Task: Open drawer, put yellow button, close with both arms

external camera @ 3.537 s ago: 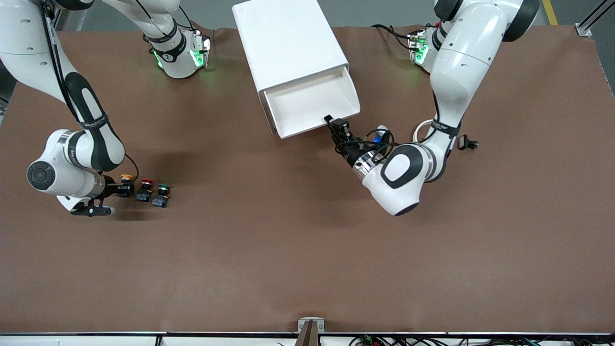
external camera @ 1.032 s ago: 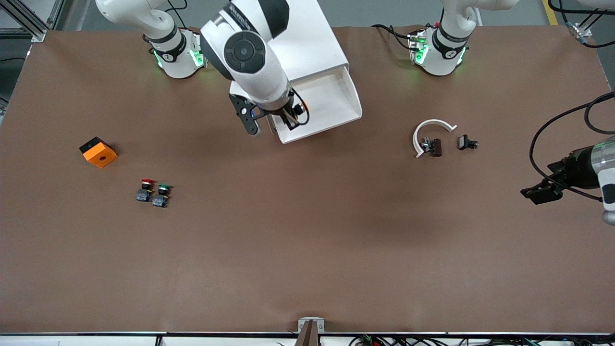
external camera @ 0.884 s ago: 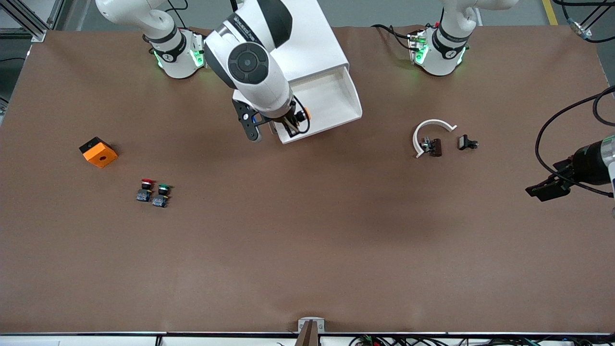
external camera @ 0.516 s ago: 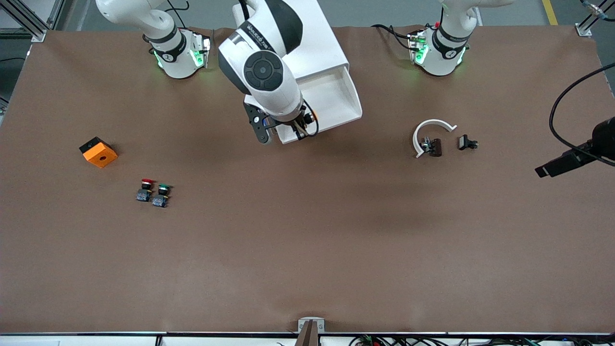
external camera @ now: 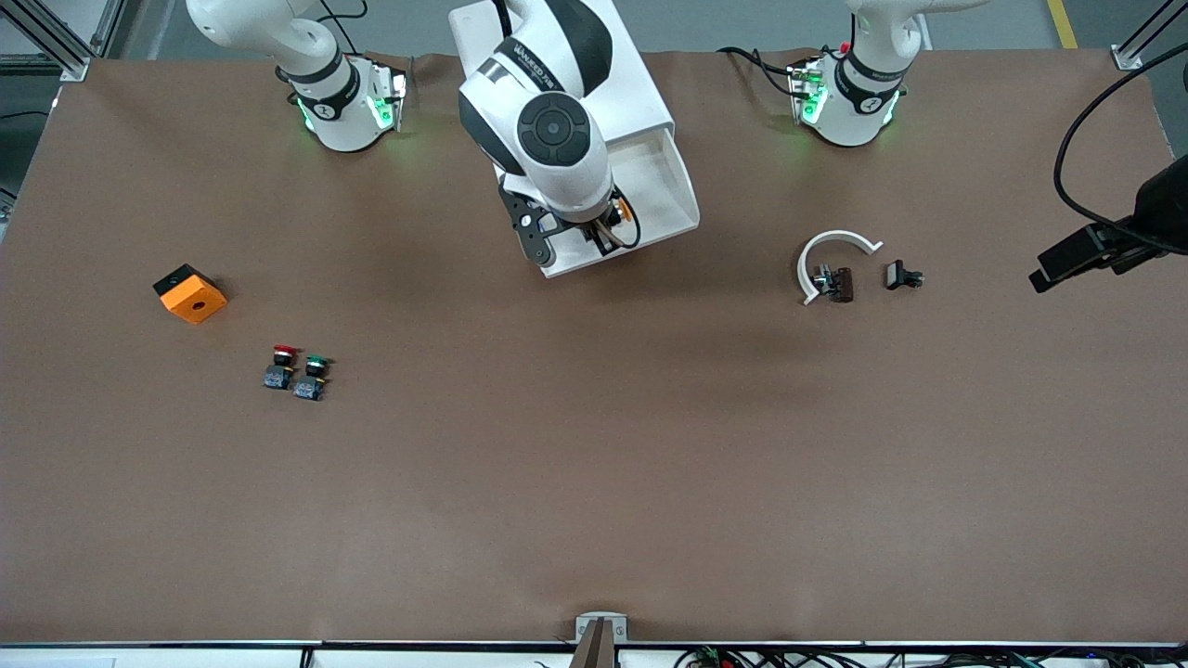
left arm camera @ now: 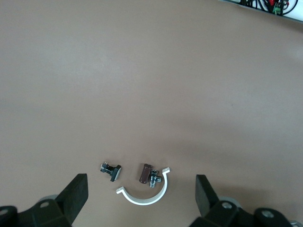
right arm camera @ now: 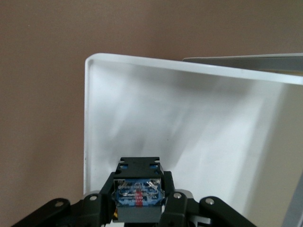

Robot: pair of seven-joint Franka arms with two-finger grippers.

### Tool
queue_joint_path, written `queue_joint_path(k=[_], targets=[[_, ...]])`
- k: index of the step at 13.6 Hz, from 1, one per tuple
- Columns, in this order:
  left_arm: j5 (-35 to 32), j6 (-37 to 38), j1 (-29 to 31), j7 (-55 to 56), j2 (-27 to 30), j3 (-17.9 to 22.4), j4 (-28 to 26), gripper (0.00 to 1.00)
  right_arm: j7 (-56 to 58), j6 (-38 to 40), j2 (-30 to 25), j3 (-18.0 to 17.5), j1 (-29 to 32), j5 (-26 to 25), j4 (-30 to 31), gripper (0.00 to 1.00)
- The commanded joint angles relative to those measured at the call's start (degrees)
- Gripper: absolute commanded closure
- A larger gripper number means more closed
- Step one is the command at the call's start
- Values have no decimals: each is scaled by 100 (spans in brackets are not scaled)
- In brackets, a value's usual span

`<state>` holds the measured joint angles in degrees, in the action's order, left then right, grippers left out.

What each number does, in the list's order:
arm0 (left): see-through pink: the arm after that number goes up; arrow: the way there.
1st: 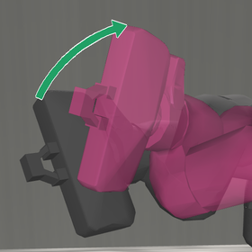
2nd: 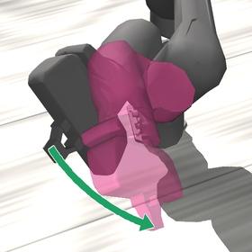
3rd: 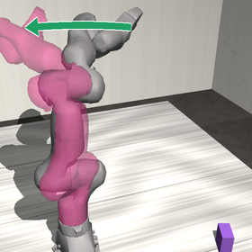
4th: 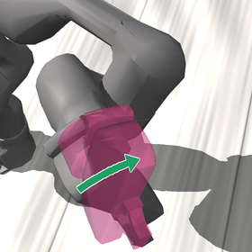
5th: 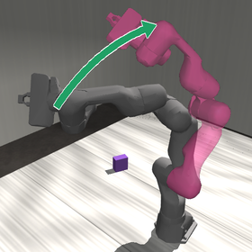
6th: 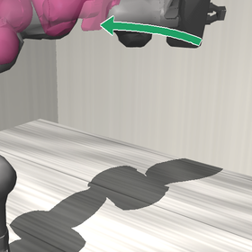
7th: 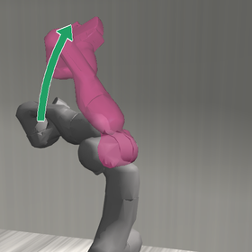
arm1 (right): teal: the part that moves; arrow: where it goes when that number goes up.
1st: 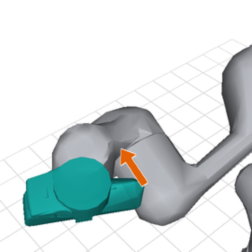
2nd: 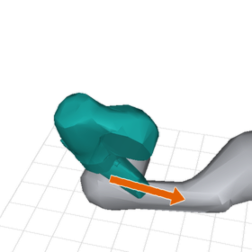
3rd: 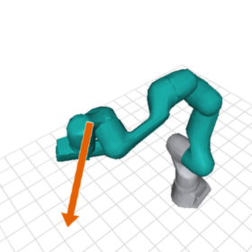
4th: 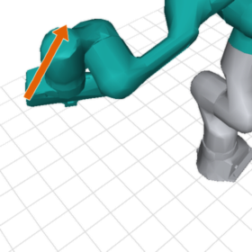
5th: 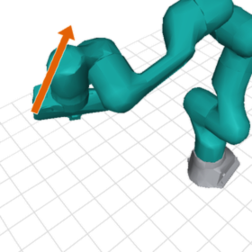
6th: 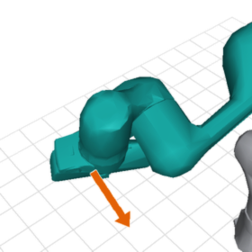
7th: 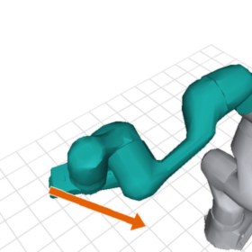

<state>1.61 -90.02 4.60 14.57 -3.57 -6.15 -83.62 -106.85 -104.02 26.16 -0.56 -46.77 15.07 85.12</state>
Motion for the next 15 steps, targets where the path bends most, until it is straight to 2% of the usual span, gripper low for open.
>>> queue_joint_path(k=[1,2,3,4,5,10,15], targets=[[-90,-173,94,-147,357,-106,-392,0,-82,40,91,30,-77,93,-163,73],[-151,-173,67,-147,331,-114,-383,0,-82,40,82,30,-78,110,-163,56],[-222,-173,50,-147,331,-114,-383,0,-30,48,82,30,-78,110,-163,46],[-231,-173,50,-147,322,-123,-383,0,-12,57,82,30,-78,110,-154,15],[-240,-173,41,-147,331,-123,-374,0,-11,57,73,30,-78,110,-163,0],[-257,-130,85,-165,331,-246,-365,0,-20,145,-102,30,-51,110,-330,0],[-257,-34,93,-182,313,-211,-348,0,111,847,-620,65,396,102,-628,0]])
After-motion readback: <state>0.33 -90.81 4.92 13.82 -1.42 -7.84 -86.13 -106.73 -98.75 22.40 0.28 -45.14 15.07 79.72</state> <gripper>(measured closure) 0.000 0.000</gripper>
